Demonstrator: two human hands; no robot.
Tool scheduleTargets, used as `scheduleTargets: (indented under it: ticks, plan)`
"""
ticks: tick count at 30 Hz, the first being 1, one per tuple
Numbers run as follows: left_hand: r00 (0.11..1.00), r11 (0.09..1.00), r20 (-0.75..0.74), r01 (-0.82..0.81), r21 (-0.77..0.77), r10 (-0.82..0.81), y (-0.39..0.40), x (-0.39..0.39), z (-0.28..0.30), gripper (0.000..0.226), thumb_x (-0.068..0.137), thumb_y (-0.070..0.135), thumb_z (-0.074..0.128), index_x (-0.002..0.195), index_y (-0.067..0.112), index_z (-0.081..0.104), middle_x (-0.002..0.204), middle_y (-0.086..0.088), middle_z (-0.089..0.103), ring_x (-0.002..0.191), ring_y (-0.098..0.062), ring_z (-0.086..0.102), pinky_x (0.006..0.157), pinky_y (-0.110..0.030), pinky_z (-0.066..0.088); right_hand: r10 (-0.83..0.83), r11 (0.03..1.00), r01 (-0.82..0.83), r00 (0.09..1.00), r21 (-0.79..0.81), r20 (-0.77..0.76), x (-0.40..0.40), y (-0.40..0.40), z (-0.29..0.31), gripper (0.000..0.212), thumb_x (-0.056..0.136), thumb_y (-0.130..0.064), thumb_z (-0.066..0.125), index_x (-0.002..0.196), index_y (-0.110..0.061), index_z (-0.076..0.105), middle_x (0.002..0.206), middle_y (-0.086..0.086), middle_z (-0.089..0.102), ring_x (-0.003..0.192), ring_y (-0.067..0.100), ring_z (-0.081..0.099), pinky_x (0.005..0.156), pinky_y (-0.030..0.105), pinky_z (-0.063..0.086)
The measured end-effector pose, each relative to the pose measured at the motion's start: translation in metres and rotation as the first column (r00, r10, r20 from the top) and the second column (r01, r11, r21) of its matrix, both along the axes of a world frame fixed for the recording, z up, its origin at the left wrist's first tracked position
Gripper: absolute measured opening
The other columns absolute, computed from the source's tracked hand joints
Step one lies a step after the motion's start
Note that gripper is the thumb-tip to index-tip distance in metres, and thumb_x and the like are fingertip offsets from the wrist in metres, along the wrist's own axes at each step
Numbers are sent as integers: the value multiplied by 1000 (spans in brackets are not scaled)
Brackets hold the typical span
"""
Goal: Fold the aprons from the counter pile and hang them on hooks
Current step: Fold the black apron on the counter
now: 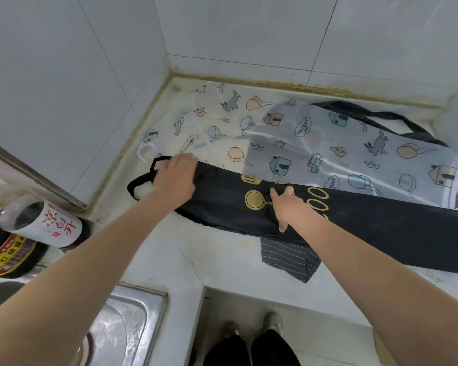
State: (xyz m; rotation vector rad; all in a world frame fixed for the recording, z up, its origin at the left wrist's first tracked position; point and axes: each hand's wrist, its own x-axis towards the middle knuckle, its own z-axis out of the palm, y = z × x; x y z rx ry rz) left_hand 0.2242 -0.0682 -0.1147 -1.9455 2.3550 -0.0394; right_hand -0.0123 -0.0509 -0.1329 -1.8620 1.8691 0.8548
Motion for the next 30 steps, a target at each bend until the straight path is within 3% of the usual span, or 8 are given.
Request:
scheduleTargets:
  ticks: [2, 4, 7, 12, 20, 25, 27, 30]
  plan:
    - [981, 977, 49, 182, 107, -188, 1, -26, -9, 63, 95, 18, 44, 149, 13, 14, 158, -4, 7, 145, -21, 6, 115, -40, 14, -7, 1000, 7, 1000, -6, 10, 0, 2, 1, 110, 77, -14, 76, 151, -16, -5, 141, 22, 19, 126, 35, 38, 98, 37, 42]
    - [971, 961, 69, 216, 175, -231, -2, -43, -20, 59, 99, 17, 38, 150, 14, 10, 159, -1, 3, 146, -20, 1, 116, -38, 12, 1, 1000, 0, 1000, -29, 25, 0, 4, -1, 106, 79, -15, 74, 151, -16, -4, 142, 22, 19, 126, 35, 37, 98, 36, 42]
    - [998, 977, -8, 59, 204, -59, -16, -50, -23, 58, 97, 9, 39, 149, 11, 15, 156, -7, 16, 142, -27, 16, 112, -41, 23, 12, 997, -8, 999, -72, 53, -4, 6, -3, 96, 85, -15, 67, 151, -15, -2, 141, 22, 21, 124, 33, 38, 96, 35, 42]
    - [989, 976, -124, -56, 211, 84, -37, -38, -22, 38, 95, 1, 38, 134, 2, 39, 131, -17, 45, 116, -35, 46, 92, -41, 39, 3, 995, 7, 995, -104, 97, -7, 5, -3, 85, 90, -15, 59, 152, -14, 0, 142, 22, 21, 125, 33, 38, 97, 35, 42]
    - [985, 976, -65, -144, 163, 157, -44, -29, -20, 25, 97, 4, 38, 116, -2, 54, 117, -19, 47, 101, -36, 54, 80, -39, 44, 3, 997, 4, 996, -73, 93, -6, 2, -1, 92, 88, -14, 62, 151, -13, -5, 143, 24, 20, 126, 33, 37, 96, 33, 42]
    - [971, 965, -40, -228, 131, 235, -32, -24, -5, 32, 92, -1, 47, 124, 0, 46, 126, -18, 39, 103, -36, 54, 77, -38, 46, 1, 998, 4, 997, -68, 79, -4, 2, 0, 96, 87, -14, 64, 150, -9, -8, 144, 24, 19, 127, 33, 36, 96, 32, 42]
    - [984, 984, -81, -148, 100, 156, -22, -38, 0, 41, 91, 3, 51, 131, 4, 41, 133, -16, 35, 109, -32, 50, 79, -36, 48, -3, 997, 10, 996, -77, 87, -2, 2, 0, 94, 87, -14, 64, 150, -7, -5, 144, 24, 19, 128, 33, 36, 97, 33, 41]
    - [974, 981, -196, 144, 133, -116, -1, -75, -11, 50, 93, 15, 50, 141, 11, 34, 145, -10, 29, 126, -29, 38, 97, -40, 45, 1, 995, 13, 991, -102, 135, -8, 8, -2, 90, 84, -15, 69, 149, -5, 8, 145, 21, 20, 125, 33, 40, 97, 34, 44]
